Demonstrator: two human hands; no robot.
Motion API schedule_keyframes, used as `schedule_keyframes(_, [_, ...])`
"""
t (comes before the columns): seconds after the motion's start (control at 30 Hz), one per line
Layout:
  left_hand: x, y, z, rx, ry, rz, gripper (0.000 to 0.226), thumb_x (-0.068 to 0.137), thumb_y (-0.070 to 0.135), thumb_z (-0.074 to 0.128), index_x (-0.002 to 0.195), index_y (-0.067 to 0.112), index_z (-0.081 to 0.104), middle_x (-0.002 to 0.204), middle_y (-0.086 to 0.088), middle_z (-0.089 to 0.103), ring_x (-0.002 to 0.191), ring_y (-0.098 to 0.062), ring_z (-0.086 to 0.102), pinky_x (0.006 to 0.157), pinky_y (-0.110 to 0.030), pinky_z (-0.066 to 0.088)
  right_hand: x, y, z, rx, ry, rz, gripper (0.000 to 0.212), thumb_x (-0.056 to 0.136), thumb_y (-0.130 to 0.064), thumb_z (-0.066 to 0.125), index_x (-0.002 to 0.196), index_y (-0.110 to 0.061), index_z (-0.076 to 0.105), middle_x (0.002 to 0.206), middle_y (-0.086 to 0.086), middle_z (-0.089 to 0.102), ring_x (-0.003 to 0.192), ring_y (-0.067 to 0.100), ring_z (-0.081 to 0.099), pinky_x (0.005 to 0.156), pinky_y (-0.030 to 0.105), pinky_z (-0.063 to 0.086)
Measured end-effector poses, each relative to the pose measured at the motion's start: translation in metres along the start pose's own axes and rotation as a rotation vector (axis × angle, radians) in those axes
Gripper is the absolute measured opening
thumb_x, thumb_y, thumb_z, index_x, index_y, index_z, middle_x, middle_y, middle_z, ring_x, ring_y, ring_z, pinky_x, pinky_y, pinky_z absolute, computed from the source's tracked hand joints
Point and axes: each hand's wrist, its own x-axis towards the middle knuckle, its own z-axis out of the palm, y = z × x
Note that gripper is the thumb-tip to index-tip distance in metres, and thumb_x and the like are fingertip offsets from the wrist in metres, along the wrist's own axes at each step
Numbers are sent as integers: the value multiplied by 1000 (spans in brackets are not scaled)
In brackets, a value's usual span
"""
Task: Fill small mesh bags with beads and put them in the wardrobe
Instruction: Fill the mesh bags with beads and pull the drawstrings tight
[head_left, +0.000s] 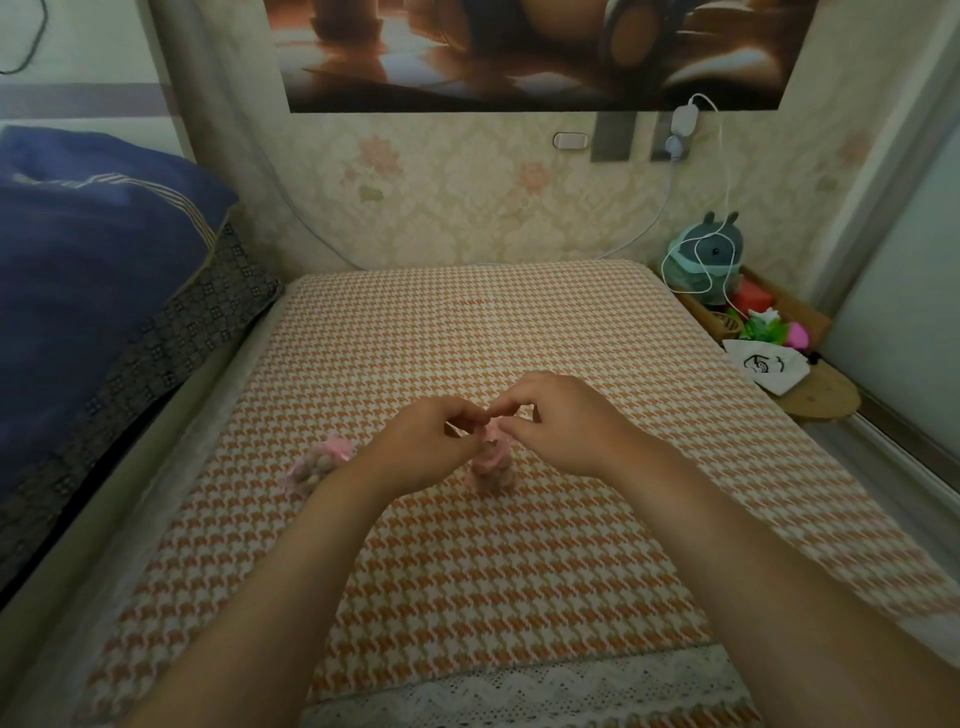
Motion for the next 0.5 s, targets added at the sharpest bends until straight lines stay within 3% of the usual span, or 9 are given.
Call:
schedule_keyframes(0.13, [2,-4,-2,-48,-18,-7,22,89,20,67,110,25,71,103,12,70,88,-8,68,76,-26,55,-8,-4,0,77,-79,69,57,71,-62,49,124,-46,62,101,-28,63,78,-7,59,74,24,52])
schedule_keyframes(0.27, [0,-8,-3,-110,-38,-19,34,86,13,67,112,34,62,97,14,73,88,-7,70,75,-27,56,-5,-3,5,47,-25,53,28,90,-42,68,117,-42,68,92,-24,67,80,-3,61,79,34,56])
schedule_keyframes(0.37, [-1,-11,-1,-180,-71,-50,43,85,18,67,121,37,54,98,13,74,90,-9,70,79,-31,57,-3,1,7,33,2,70,23,90,-28,73,112,-33,74,91,-21,69,80,-5,60,82,32,56])
schedule_keyframes(0.5, [0,-14,2,-129,-60,-51,36,84,25,67,119,32,60,98,9,72,90,-10,69,79,-30,56,-4,6,9,39,29,82,20,91,-25,72,109,-31,77,94,-19,70,79,-7,58,82,29,56])
